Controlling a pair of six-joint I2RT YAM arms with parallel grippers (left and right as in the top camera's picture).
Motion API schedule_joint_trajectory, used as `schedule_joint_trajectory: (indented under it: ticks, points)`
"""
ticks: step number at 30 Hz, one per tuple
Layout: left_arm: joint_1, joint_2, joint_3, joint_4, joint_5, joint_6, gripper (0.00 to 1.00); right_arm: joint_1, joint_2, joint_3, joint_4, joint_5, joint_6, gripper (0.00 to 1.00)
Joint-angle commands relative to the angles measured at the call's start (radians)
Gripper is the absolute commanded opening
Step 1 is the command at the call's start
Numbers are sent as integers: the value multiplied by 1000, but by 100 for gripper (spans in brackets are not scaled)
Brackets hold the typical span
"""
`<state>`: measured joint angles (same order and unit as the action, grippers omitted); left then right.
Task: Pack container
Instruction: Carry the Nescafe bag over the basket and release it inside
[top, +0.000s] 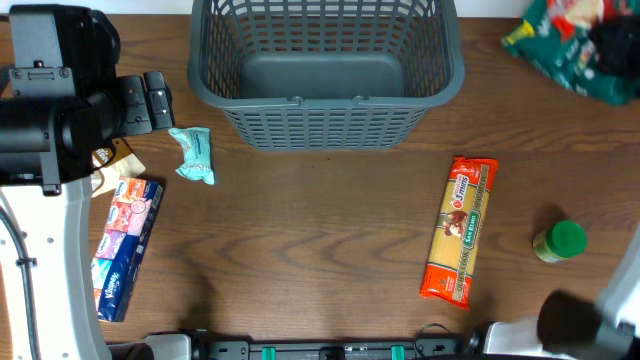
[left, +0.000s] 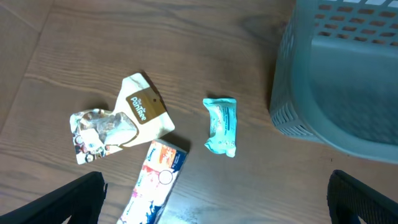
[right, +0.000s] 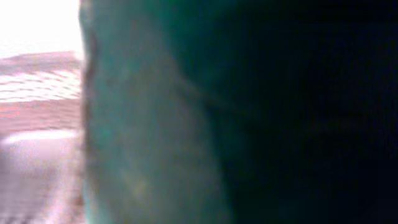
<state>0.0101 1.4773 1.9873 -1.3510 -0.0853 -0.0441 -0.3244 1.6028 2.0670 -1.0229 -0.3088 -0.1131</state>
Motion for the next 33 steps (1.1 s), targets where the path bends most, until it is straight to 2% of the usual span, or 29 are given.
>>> schedule_joint_trajectory:
  ticks: [1,5,11,20,24,33]
  points:
    - [-3,6,-3,-3,-1,28,99,140,-79,27,75,-130,-108,1]
    - [-3,6,-3,-3,-1,33,99,307,-92,27,133,-160,-310,1]
    - [-3,6,-3,-3,-1,33,99,477,5,27,220,-201,-478,1]
    - [-3,6,-3,-8,0,32,99,569,274,27,289,-167,-549,1]
    - [-3,6,-3,-10,0,32,99,577,388,27,266,-65,-546,1]
    - [-3,6,-3,-10,0,32,99,587,530,27,166,-27,-546,1]
